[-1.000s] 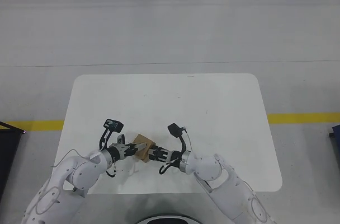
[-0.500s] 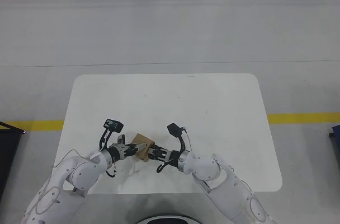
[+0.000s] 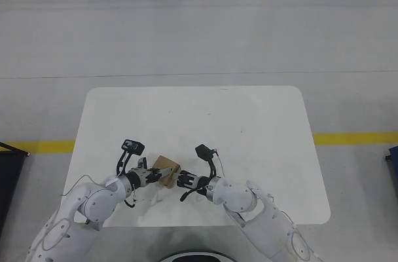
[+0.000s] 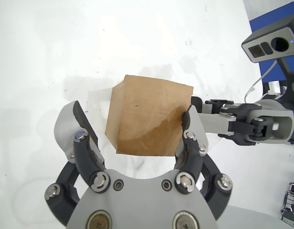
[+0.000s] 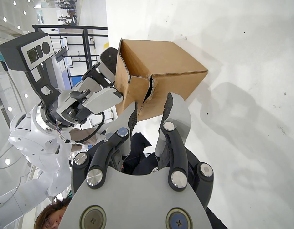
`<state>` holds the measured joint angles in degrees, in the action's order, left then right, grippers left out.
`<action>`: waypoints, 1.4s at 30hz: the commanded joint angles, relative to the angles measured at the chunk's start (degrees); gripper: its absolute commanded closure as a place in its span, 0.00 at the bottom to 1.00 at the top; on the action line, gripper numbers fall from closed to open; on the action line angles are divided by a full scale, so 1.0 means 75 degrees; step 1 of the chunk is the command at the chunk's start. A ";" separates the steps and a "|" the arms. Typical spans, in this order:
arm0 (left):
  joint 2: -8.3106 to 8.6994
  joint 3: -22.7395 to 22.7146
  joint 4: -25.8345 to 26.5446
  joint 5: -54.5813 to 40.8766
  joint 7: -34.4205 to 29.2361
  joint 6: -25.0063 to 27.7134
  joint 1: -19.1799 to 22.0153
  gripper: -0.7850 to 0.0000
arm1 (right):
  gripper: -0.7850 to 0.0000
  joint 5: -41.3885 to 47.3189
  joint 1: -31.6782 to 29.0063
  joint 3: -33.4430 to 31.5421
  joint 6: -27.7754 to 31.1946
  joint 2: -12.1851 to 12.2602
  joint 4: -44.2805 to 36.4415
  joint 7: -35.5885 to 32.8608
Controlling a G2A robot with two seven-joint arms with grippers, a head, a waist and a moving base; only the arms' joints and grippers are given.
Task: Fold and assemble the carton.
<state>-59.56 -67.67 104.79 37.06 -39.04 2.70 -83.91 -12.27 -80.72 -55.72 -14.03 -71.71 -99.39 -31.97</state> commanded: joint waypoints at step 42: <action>-0.0040 -0.0321 0.0050 -0.0696 -0.0078 0.0017 0.0012 0.22 | 0.63 -0.0193 0.0501 0.0519 -0.0568 -0.0120 0.0300 -0.0065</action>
<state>-59.95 -69.24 104.76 32.41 -39.70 2.77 -83.65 -13.70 -76.89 -51.72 -18.39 -72.63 -97.07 -32.52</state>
